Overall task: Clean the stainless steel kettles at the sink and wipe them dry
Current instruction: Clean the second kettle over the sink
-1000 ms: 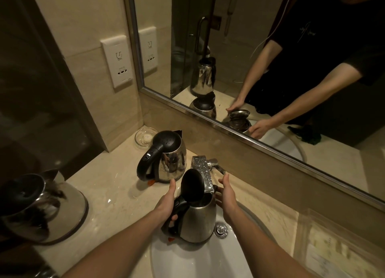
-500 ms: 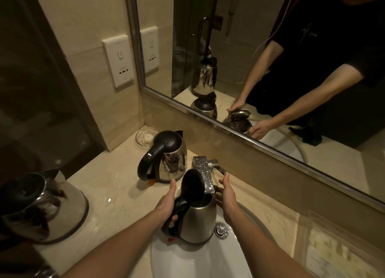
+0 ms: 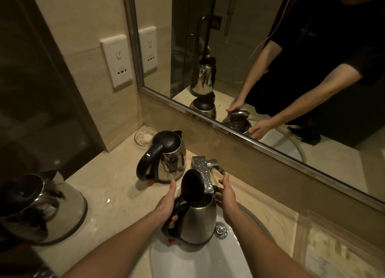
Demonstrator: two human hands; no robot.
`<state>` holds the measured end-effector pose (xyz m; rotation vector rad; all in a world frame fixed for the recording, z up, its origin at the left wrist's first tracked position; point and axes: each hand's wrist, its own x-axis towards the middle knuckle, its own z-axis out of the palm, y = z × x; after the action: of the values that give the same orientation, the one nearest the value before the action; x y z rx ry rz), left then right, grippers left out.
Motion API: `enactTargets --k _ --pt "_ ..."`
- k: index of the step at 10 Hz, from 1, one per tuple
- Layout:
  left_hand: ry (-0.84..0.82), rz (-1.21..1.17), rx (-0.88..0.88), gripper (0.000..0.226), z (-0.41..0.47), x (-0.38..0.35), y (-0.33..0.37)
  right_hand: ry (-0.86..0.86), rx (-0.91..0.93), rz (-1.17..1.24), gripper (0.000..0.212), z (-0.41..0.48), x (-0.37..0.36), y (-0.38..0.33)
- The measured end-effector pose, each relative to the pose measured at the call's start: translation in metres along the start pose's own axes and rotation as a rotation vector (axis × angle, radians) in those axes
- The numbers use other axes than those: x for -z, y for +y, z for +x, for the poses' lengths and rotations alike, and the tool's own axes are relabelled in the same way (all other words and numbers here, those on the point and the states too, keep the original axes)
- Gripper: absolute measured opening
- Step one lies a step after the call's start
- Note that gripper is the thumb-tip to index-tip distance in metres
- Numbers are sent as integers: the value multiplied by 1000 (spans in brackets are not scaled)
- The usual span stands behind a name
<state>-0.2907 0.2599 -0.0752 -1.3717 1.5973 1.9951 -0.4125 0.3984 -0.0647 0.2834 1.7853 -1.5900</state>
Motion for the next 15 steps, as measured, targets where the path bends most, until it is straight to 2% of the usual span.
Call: enactTargets --k 5,6,8,13,15 --pt "-20 5 2 88 4 1 -4 6 13 -4 75 4 3 3" --pt "-18 2 2 74 3 0 -3 8 8 -1 74 5 3 3" --pt "-22 18 19 91 6 0 -4 10 13 -7 75 4 2 3" --pt "-14 63 14 94 0 0 -3 5 22 4 74 1 1 1" --pt "14 63 4 104 -4 -1 -1 15 12 9 76 2 1 -1"
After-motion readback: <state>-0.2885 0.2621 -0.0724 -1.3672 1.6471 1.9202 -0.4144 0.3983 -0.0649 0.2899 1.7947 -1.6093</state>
